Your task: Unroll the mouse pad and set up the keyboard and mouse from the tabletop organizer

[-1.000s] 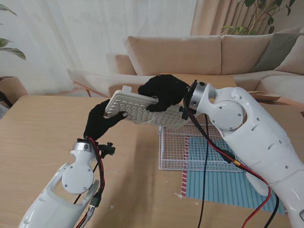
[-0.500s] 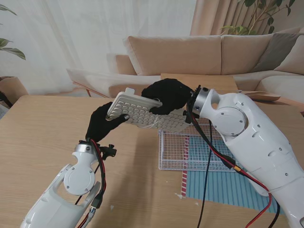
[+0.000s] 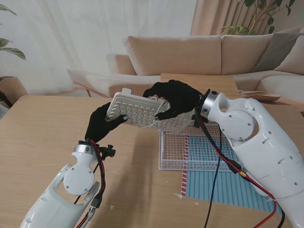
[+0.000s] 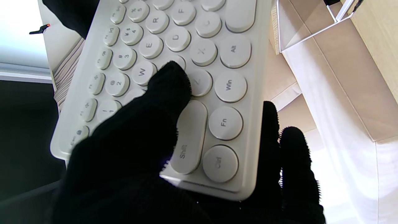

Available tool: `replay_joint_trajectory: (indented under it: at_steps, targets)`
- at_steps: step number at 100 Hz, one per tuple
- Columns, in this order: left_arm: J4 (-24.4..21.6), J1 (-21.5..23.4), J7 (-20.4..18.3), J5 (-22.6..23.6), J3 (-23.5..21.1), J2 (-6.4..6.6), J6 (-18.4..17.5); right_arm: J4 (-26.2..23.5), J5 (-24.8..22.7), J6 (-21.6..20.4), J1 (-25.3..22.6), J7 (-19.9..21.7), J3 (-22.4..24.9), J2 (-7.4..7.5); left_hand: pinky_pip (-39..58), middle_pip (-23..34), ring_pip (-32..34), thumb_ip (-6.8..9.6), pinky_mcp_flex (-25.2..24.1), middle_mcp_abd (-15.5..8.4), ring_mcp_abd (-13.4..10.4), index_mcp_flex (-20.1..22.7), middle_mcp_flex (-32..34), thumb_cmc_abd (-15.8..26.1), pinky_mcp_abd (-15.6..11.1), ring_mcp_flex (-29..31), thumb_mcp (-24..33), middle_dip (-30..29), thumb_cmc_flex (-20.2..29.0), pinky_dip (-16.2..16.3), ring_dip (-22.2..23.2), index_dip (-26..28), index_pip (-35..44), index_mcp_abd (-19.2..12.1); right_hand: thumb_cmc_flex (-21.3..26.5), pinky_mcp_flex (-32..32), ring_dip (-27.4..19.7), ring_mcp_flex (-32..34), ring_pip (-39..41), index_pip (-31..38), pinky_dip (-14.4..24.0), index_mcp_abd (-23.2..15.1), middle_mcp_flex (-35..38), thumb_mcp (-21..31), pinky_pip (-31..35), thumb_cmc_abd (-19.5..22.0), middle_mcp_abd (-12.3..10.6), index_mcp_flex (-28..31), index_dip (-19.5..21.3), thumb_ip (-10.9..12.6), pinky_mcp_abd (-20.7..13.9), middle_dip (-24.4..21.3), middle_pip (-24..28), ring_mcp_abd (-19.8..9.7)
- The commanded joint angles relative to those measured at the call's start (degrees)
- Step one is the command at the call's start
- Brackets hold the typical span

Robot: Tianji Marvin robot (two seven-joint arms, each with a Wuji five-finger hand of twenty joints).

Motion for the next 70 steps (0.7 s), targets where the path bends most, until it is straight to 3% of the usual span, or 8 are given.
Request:
replay_joint_trajectory:
  at_steps: [1, 18, 32, 42, 56, 67, 70]
  targets:
    - [-0.1, -0.3, -0.7, 0.1, -0.2, -0.02, -0.4, -0.3, -0.9, 0.7, -1.2, 0.2, 0.9, 0.53, 1.0, 1.8, 0.2, 1.13, 0.3, -2.7, -1.8, 1.3, 1.2, 5.3, -3.8, -0.8, 8.9, 1.8, 6.4, 0.0, 1.0, 3.1, 7.2, -4.4, -3.2, -2.0, -1.2, -3.0, -2.1, -1.9, -1.1, 2.3, -2.9, -1.8, -2.4, 2.1, 1.2, -2.5, -1.1, 1.8, -1.3, -1.2, -1.8, 1.2]
    - [0.4, -0.6, -0.6, 0.8, -0.1, 0.01, -0.5, -1.0, -1.1, 3.0, -3.5, 2.6, 3.6, 1.05, 0.9, 1.8, 0.2, 0.92, 0.4, -2.6, -1.7, 1.4, 1.3, 5.1, -4.0, -0.6, 9.5, 1.7, 6.2, -0.1, 1.1, 3.0, 7.4, -4.6, -5.0, -3.5, -2.5, -4.4, -4.6, -3.4, -1.4, 4.0, -4.1, -3.6, -4.4, 2.1, 2.1, -3.6, -1.8, 1.5, -1.2, -2.0, -2.7, 1.5]
    - [0.4, -0.7, -0.1, 1.1, -0.1, -0.07, -0.4, -1.7, -0.3, 4.9, -4.4, 7.0, 4.7, 1.87, 1.0, 1.8, 0.3, 0.75, 0.4, -2.4, -1.5, 1.3, 1.3, 5.1, -3.8, -0.5, 9.8, 1.7, 6.0, -0.1, 1.3, 3.0, 7.4, -4.4, -5.2, -3.1, -2.4, -2.6, -4.2, -3.3, -1.1, 4.3, -1.8, -4.4, -4.8, 1.8, 2.2, -2.5, -1.8, 1.3, -1.0, -1.9, -2.0, 1.9]
    - [0.5, -0.7, 0.2, 1.2, 0.0, -0.15, -0.3, -0.7, -0.4, 5.0, -4.0, 7.5, 3.8, 1.99, 1.1, 1.8, 0.3, 0.66, 0.4, -2.4, -1.4, 1.2, 1.3, 5.1, -3.6, -0.5, 9.9, 1.7, 6.0, -0.1, 1.4, 3.0, 7.4, -4.4, -4.2, -0.9, -1.4, -0.1, -2.2, -2.1, -0.1, 3.8, 0.1, -4.9, -3.9, 1.1, 2.0, -1.0, -1.2, 1.3, -0.8, -1.2, -0.2, 2.1]
    - [0.5, -0.7, 0.7, 1.2, 0.0, -0.26, -0.2, 1.7, -2.2, 3.5, -2.8, 4.2, 1.9, 1.48, 1.2, 1.9, 0.4, 0.59, 0.4, -2.4, -1.3, 1.2, 1.3, 5.1, -3.4, -0.4, 10.0, 1.7, 5.9, 0.0, 1.6, 2.9, 7.5, -4.4, -0.1, 3.5, 2.6, 7.2, 6.3, 4.4, 3.1, 0.5, 6.5, -2.7, 1.5, -0.6, 0.0, 4.5, 2.7, 1.4, -0.4, 4.1, 7.4, 0.6]
    - [0.5, -0.6, 0.7, 1.1, -0.1, -0.28, 0.0, 3.5, -3.0, 2.2, -1.7, 1.6, 0.4, 0.99, 1.2, 1.9, 0.4, 0.56, 0.2, -2.4, -1.3, 1.2, 1.3, 5.1, -3.3, -0.5, 10.0, 1.6, 6.0, 0.0, 1.6, 2.8, 7.6, -4.4, 3.7, 7.2, 5.5, 13.2, 12.9, 10.3, 4.2, -2.9, 11.9, 3.5, 6.8, -2.2, -1.4, 8.5, 6.8, 1.3, -0.2, 8.6, 10.6, -1.3]
    - [0.6, -0.6, 0.8, 1.1, -0.1, -0.29, 0.0, 3.7, -3.3, 2.3, -1.5, 1.1, 0.0, 0.87, 1.3, 1.9, 0.4, 0.57, 0.2, -2.4, -1.3, 1.2, 1.3, 5.1, -3.2, -0.5, 10.0, 1.6, 6.0, 0.0, 1.6, 2.8, 7.6, -4.5, 6.7, 9.1, 6.5, 15.5, 15.2, 12.0, 4.4, -3.1, 13.7, 5.8, 8.6, -2.3, -1.4, 9.9, 7.9, 1.4, -0.4, 9.9, 12.1, -2.0]
